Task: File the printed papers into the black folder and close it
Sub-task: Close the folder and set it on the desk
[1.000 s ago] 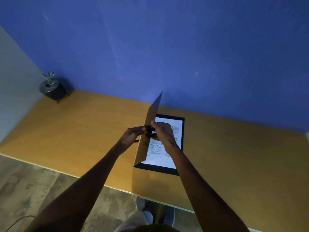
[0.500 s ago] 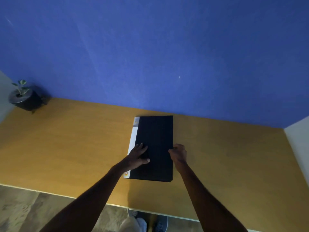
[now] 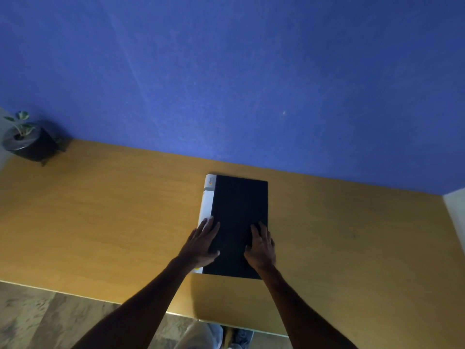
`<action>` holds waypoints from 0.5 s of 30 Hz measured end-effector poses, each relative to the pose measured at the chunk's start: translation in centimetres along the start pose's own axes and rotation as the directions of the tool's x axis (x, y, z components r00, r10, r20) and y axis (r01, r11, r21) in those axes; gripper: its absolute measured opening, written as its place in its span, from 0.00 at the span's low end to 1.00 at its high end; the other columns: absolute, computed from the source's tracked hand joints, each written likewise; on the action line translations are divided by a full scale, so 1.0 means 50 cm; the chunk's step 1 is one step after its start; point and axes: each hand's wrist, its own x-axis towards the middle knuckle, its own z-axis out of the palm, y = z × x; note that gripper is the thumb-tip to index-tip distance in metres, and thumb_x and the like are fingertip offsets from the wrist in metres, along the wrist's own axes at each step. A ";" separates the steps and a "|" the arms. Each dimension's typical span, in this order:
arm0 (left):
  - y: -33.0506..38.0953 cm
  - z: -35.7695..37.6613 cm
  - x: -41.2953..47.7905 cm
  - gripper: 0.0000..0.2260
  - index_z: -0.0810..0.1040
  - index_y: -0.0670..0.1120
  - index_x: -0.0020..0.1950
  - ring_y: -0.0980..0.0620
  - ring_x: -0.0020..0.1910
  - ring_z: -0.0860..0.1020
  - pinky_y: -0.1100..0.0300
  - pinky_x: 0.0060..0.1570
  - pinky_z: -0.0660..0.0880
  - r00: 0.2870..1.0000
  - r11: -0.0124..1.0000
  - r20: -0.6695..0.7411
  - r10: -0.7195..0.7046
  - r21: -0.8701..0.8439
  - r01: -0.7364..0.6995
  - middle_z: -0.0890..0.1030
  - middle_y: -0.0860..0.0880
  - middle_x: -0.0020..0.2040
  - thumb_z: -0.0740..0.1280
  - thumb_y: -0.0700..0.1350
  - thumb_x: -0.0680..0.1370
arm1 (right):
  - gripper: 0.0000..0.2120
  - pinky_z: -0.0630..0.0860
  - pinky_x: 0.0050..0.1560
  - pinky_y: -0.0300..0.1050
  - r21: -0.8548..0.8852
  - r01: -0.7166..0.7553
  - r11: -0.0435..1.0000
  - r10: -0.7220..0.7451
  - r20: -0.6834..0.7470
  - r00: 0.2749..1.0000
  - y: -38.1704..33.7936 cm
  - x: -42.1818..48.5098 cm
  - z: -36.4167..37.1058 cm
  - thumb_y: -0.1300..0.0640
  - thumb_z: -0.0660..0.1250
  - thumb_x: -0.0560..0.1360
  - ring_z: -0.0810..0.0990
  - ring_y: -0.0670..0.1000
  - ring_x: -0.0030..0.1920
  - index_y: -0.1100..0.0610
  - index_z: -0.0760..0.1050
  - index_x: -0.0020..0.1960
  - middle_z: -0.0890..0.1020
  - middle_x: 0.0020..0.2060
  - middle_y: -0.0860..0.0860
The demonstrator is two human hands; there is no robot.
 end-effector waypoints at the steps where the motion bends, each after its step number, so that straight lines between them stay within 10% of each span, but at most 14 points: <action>1: -0.001 0.002 0.002 0.43 0.41 0.50 0.90 0.47 0.89 0.37 0.43 0.89 0.49 1.000 1.000 -0.006 0.001 0.001 -0.001 0.34 0.49 0.88 0.66 0.56 0.85 | 0.36 0.62 0.84 0.54 -0.024 0.008 1.000 -0.008 0.005 1.000 -0.001 0.001 0.004 0.54 0.64 0.83 0.56 0.55 0.86 0.53 0.54 0.87 0.52 0.86 0.52; 15: 0.006 -0.035 0.014 0.36 0.51 0.44 0.89 0.38 0.87 0.59 0.42 0.84 0.64 0.939 0.886 -0.182 -0.293 -0.420 0.195 0.57 0.41 0.87 0.66 0.46 0.86 | 0.39 0.56 0.87 0.55 -0.112 0.119 0.987 -0.116 0.034 0.993 0.034 0.023 -0.020 0.53 0.63 0.85 0.53 0.55 0.87 0.53 0.45 0.89 0.47 0.88 0.51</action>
